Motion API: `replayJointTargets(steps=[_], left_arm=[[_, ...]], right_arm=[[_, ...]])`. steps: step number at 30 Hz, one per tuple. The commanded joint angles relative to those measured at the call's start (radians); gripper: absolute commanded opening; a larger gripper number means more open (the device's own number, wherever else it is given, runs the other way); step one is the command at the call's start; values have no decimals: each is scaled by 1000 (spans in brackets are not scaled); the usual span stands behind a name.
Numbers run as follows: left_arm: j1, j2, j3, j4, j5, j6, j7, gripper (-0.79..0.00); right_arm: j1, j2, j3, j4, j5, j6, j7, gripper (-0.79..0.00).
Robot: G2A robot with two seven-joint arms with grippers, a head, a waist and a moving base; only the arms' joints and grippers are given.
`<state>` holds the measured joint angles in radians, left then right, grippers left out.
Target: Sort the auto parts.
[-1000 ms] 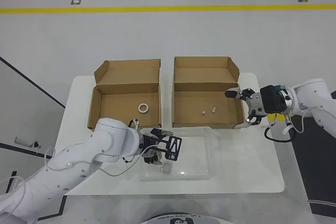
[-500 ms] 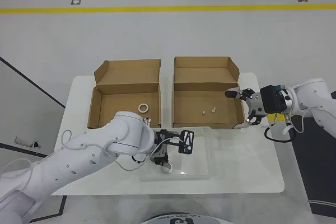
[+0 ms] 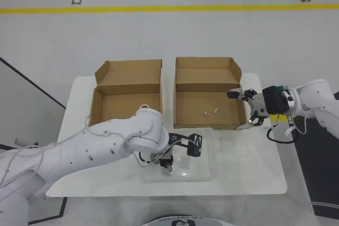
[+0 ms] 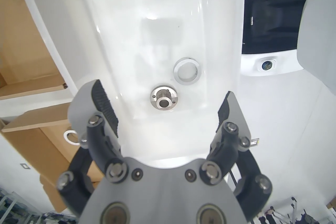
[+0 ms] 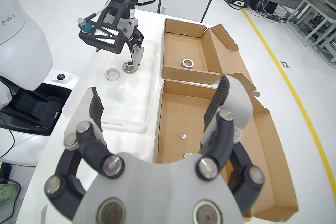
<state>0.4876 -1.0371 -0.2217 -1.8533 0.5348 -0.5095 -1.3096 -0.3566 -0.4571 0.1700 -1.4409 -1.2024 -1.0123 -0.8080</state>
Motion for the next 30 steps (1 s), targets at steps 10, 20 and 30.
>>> replayJointTargets(steps=[10, 20, 30], left_arm=[[29, -36, 28, 72, 54, 12, -2, -372], [66, -61, 52, 120, 58, -4, 3, -397], [115, -100, 52, 183, 107, -18, 17, -462]], right_arm=[[0, 0, 0, 0, 0, 0, 0, 0], [0, 0, 0, 0, 0, 0, 0, 0], [0, 0, 0, 0, 0, 0, 0, 0]])
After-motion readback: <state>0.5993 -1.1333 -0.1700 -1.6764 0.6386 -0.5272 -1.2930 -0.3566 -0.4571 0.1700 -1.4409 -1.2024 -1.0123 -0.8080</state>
